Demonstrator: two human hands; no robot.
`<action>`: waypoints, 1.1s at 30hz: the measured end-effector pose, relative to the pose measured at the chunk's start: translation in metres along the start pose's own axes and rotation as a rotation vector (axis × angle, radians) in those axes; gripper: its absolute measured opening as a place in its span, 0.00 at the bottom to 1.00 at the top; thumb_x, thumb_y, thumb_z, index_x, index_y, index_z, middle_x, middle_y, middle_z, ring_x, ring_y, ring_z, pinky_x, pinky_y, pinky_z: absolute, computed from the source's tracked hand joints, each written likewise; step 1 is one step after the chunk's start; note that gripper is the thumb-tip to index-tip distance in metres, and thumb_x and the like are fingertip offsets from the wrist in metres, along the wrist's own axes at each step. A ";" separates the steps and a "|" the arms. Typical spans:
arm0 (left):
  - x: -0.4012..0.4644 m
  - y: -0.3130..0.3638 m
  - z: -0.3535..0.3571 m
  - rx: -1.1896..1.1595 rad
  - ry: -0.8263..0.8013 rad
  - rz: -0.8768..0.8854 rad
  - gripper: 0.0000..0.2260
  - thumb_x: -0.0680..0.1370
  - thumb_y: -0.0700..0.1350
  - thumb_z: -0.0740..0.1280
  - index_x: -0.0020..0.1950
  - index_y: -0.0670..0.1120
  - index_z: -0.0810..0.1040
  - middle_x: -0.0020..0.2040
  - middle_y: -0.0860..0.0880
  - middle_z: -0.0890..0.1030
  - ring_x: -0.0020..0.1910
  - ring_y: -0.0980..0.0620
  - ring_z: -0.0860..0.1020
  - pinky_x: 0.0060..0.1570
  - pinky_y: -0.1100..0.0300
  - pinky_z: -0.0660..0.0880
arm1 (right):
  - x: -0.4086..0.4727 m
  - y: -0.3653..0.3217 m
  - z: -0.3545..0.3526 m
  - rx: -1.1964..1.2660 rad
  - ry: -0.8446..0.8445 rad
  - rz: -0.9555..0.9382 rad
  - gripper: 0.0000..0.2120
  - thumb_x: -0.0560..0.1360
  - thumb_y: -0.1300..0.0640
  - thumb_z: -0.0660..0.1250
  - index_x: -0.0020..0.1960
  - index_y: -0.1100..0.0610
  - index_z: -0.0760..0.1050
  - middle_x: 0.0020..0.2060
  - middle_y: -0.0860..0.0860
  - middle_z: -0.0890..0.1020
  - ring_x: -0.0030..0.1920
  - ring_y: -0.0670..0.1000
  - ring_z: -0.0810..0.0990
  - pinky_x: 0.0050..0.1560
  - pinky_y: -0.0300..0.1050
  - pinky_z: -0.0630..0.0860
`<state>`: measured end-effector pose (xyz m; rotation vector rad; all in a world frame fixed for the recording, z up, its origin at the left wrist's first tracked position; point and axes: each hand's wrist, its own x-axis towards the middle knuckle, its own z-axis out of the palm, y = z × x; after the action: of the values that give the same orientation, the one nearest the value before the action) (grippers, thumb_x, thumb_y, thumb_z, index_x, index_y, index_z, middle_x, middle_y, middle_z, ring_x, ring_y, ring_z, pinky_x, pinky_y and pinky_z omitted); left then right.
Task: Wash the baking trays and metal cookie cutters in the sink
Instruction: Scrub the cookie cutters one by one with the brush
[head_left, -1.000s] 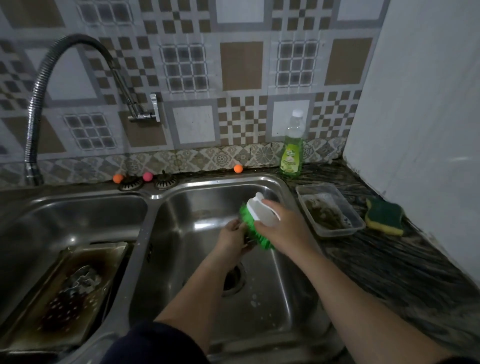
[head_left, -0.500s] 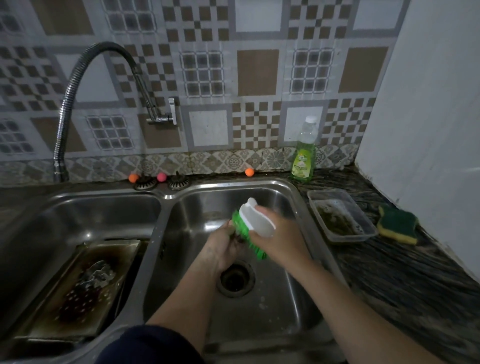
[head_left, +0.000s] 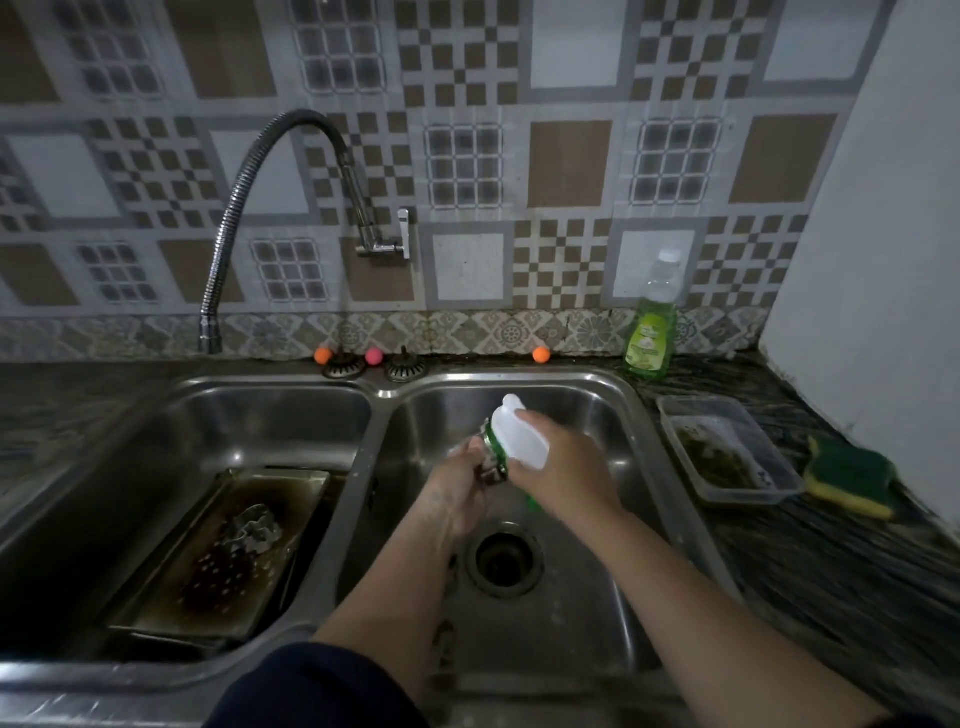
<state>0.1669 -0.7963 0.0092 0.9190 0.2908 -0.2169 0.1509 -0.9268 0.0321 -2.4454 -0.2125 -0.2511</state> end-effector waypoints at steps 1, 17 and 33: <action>0.004 0.005 -0.003 -0.025 0.025 0.030 0.13 0.84 0.39 0.51 0.62 0.39 0.73 0.51 0.41 0.80 0.45 0.50 0.78 0.49 0.57 0.77 | -0.006 -0.003 0.003 -0.023 -0.020 -0.034 0.30 0.70 0.46 0.69 0.71 0.42 0.66 0.58 0.51 0.80 0.56 0.54 0.78 0.55 0.46 0.76; 0.000 0.045 -0.047 0.852 0.391 0.486 0.22 0.68 0.39 0.76 0.61 0.42 0.78 0.46 0.48 0.83 0.44 0.52 0.81 0.55 0.53 0.78 | 0.010 -0.013 0.012 0.339 0.077 0.111 0.26 0.71 0.52 0.72 0.68 0.45 0.71 0.61 0.46 0.79 0.52 0.44 0.76 0.42 0.34 0.70; -0.015 0.121 -0.203 1.237 0.495 0.546 0.11 0.72 0.42 0.72 0.54 0.46 0.81 0.48 0.48 0.84 0.50 0.49 0.80 0.51 0.58 0.75 | 0.049 -0.147 0.133 -0.277 -0.051 -0.215 0.29 0.70 0.48 0.68 0.70 0.42 0.67 0.55 0.55 0.80 0.57 0.58 0.76 0.59 0.46 0.65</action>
<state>0.1583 -0.5604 -0.0117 2.2417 0.3410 0.4106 0.1835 -0.7255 0.0308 -2.7059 -0.4937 -0.3311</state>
